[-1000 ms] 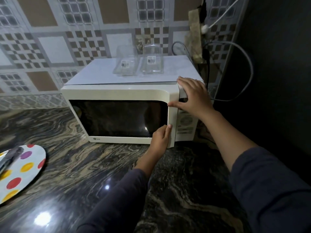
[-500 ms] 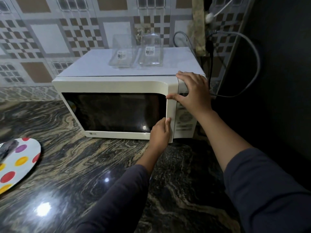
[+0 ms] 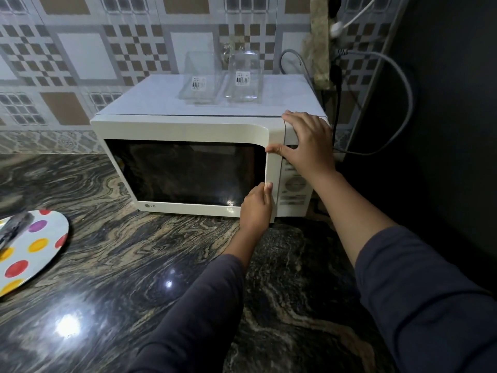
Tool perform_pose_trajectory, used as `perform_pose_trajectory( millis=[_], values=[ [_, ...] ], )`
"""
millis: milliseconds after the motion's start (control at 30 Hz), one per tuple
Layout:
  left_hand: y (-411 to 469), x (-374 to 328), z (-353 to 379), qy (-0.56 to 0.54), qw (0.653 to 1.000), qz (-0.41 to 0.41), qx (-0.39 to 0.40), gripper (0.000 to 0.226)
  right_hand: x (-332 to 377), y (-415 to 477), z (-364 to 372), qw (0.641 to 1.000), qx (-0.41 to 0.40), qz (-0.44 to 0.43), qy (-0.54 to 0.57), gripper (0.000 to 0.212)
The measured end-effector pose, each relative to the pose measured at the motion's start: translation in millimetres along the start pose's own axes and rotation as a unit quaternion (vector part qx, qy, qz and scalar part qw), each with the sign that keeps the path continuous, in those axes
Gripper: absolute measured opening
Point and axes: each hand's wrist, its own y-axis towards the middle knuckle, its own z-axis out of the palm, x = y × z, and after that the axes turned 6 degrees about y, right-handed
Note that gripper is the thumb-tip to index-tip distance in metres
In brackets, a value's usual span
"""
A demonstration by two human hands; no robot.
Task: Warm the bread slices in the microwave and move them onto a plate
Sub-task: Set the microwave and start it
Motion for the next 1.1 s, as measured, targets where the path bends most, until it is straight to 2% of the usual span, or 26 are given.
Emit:
perform_pose_trajectory(
  millis=[267,867,1100],
  values=[
    [-3.9,0.0,-2.3,0.003,1.0,0.003,0.008,0.036,3.4,-1.0,-7.5,0.999,0.029,0.02,0.027,0.093],
    [14.1,2.7,3.1,0.015,0.999,0.008,0.028,0.035,2.3,-1.7,7.4,0.997,-0.073,0.009,-0.015,0.076],
    [16.5,8.1,6.7,-0.006,1.0,0.014,0.027,0.034,1.5,-2.9,6.6,0.998,-0.059,0.001,-0.036,0.075]
  ],
)
